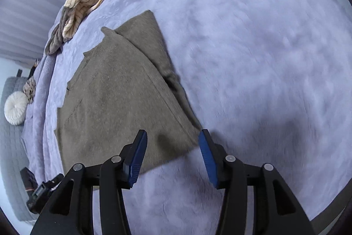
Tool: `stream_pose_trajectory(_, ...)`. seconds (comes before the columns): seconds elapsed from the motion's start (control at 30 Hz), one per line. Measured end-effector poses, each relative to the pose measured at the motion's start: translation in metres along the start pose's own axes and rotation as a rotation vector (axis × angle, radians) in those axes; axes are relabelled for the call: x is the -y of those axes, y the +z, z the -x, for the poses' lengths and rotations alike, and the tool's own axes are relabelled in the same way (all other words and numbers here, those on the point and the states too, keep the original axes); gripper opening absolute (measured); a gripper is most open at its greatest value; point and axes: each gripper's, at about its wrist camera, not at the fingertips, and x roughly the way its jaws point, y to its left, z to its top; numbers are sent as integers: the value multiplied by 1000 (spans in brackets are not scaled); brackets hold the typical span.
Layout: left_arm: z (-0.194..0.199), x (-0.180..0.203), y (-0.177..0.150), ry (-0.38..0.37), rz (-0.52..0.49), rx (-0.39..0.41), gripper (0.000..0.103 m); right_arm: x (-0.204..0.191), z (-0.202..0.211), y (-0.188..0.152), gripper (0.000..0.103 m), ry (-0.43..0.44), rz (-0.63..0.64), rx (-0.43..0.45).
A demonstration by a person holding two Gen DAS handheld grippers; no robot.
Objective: Fold small clothes
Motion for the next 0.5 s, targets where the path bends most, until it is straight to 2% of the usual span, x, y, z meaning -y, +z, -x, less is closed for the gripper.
stream_pose_trajectory(0.07,-6,4,-3,-13,-9,-22,72,8,-7,-6,54,43,-50,-25)
stream_pose_trajectory(0.13,-15,4,-1,-33,8,-54,67,13,-14,-4,54,103,-102,-24)
stream_pose_trajectory(0.17,-17,4,-1,-39,15,-59,59,15,-18,-3,54,135,-124,-21)
stream_pose_trajectory(0.2,-19,3,-1,-37,20,-66,46,17,-22,1,54,157,-159,-14)
stream_pose_trajectory(0.23,-22,3,1,-23,16,-75,40,20,-26,4,54,179,-197,-10)
stream_pose_trajectory(0.27,-23,3,2,-16,11,-75,24,23,-30,7,53,207,-232,-14)
stream_pose_trajectory(0.3,-22,2,3,-21,7,-75,17,25,-35,10,51,227,-266,-27)
stream_pose_trajectory(0.33,-20,1,3,-36,10,-73,17,25,-38,12,22,220,-276,-42)
stream_pose_trajectory(0.37,-15,-1,2,-49,6,-62,15,23,-38,14,8,217,-261,-51)
stream_pose_trajectory(0.5,7,3,-7,-47,-48,-21,8,0,-17,18,8,179,-83,-31)
